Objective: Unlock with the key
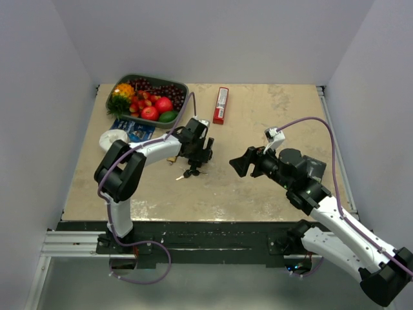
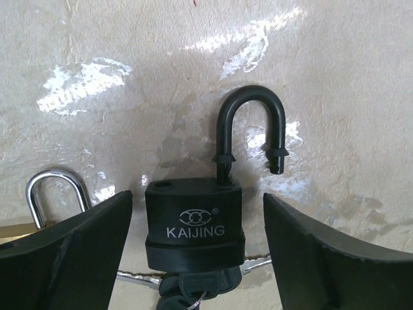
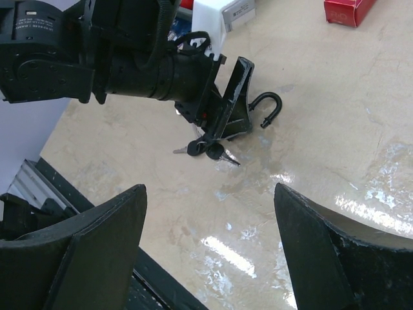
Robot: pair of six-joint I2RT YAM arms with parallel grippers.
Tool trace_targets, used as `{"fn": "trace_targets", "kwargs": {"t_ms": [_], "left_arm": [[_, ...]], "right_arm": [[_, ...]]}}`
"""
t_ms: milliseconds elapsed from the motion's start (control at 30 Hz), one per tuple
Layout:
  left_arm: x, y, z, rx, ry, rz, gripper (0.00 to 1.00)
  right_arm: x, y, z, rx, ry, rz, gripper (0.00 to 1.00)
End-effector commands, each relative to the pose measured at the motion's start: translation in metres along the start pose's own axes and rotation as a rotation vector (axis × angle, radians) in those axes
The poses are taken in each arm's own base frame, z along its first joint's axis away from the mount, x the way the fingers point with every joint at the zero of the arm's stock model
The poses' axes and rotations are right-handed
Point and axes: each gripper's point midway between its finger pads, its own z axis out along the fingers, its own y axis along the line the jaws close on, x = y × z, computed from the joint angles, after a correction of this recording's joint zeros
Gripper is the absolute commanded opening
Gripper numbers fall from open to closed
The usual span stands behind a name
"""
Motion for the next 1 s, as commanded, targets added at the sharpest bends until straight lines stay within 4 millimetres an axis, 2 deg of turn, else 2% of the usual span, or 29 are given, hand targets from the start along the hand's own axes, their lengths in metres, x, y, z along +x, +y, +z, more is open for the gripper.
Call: {"fn": "trace_targets", "kwargs": {"t_ms": [0, 33, 67, 133, 167, 233, 267, 333, 367, 400, 467, 500, 533, 567, 600, 633, 700, 733, 767, 800, 833, 867, 900, 933, 967], "left_arm": [[-0.038, -0.006, -0.026, 0.033, -0.142, -0.001, 0.92], [-0.043, -0.007, -0.029, 0.036, -0.165, 0.001, 0.98], [-0.043, -0.007, -0.031, 0.038, -0.173, 0.005, 0.99], [-0.057, -0.011, -0.044, 0.059, -0.241, 0.016, 0.99], [-0.055, -0.011, -0.046, 0.066, -0.251, 0.025, 0.99], [-0.068, -0.014, -0.061, 0.088, -0.320, 0.034, 0.99], [-0.064, -0.013, -0.062, 0.090, -0.328, 0.038, 0.99], [-0.078, -0.012, -0.078, 0.104, -0.408, 0.028, 0.99], [-0.074, -0.010, -0.079, 0.105, -0.416, 0.026, 0.99], [-0.080, -0.009, -0.090, 0.112, -0.451, 0.015, 0.99], [-0.086, 0.001, -0.098, 0.127, -0.503, -0.023, 0.99], [-0.095, 0.001, -0.112, 0.164, -0.550, -0.052, 0.99], [-0.100, 0.017, -0.118, 0.156, -0.575, -0.089, 0.99], [-0.093, 0.025, -0.118, 0.158, -0.579, -0.111, 0.99], [-0.102, 0.029, -0.136, 0.189, -0.639, -0.132, 0.99], [-0.104, 0.052, -0.142, 0.162, -0.666, -0.175, 0.99], [-0.100, 0.071, -0.161, 0.170, -0.721, -0.231, 0.99], [-0.092, 0.095, -0.163, 0.133, -0.733, -0.271, 0.99], [-0.095, 0.102, -0.184, 0.125, -0.787, -0.286, 0.99], [-0.093, 0.111, -0.192, 0.100, -0.806, -0.310, 0.99], [-0.092, 0.118, -0.201, 0.081, -0.828, -0.317, 0.99], [-0.095, 0.117, -0.225, 0.079, -0.889, -0.309, 0.99], [-0.096, 0.115, -0.237, 0.081, -0.918, -0.283, 0.99], [-0.098, 0.111, -0.249, 0.100, -0.950, -0.255, 0.99], [-0.100, 0.106, -0.272, 0.117, -1.012, -0.221, 0.99]], "right_arm": [[-0.008, -0.003, 0.002, 0.013, -0.035, -0.001, 0.83], [-0.008, -0.002, 0.003, 0.012, -0.037, -0.001, 0.83], [-0.007, -0.003, 0.004, 0.011, -0.035, -0.003, 0.83], [-0.007, -0.005, 0.007, 0.016, -0.036, -0.001, 0.85], [-0.006, -0.006, 0.009, 0.018, -0.032, 0.005, 0.85], [-0.006, -0.010, 0.013, 0.010, -0.032, 0.022, 0.85], [-0.006, -0.010, 0.014, 0.002, -0.032, 0.036, 0.85], [-0.007, -0.017, 0.018, -0.003, -0.041, 0.056, 0.85], [-0.009, -0.021, 0.019, 0.004, -0.044, 0.060, 0.85], [-0.011, -0.031, 0.021, 0.028, -0.048, 0.068, 0.85], [-0.011, -0.041, 0.023, 0.054, -0.043, 0.060, 0.85], [-0.013, -0.051, 0.023, 0.083, -0.045, 0.062, 0.85], [-0.016, -0.056, 0.023, 0.100, -0.049, 0.050, 0.85], [-0.019, -0.061, 0.022, 0.112, -0.054, 0.047, 0.85], [-0.022, -0.071, 0.019, 0.145, -0.060, 0.052, 0.85], [-0.029, -0.073, 0.017, 0.153, -0.074, 0.045, 0.85], [-0.033, -0.082, 0.010, 0.185, -0.069, 0.057, 0.85], [-0.041, -0.081, 0.006, 0.189, -0.089, 0.053, 0.85], [-0.049, -0.080, -0.001, 0.194, -0.114, 0.046, 0.85], [-0.051, -0.085, -0.006, 0.232, -0.123, 0.048, 0.85], [-0.060, -0.083, -0.011, 0.241, -0.140, 0.026, 0.85], [-0.066, -0.083, -0.017, 0.257, -0.159, 0.014, 0.85], [-0.068, -0.086, -0.022, 0.290, -0.161, 0.009, 0.85], [-0.078, -0.085, -0.027, 0.301, -0.185, -0.010, 0.85], [-0.081, -0.084, -0.031, 0.311, -0.194, -0.015, 0.85]]}}
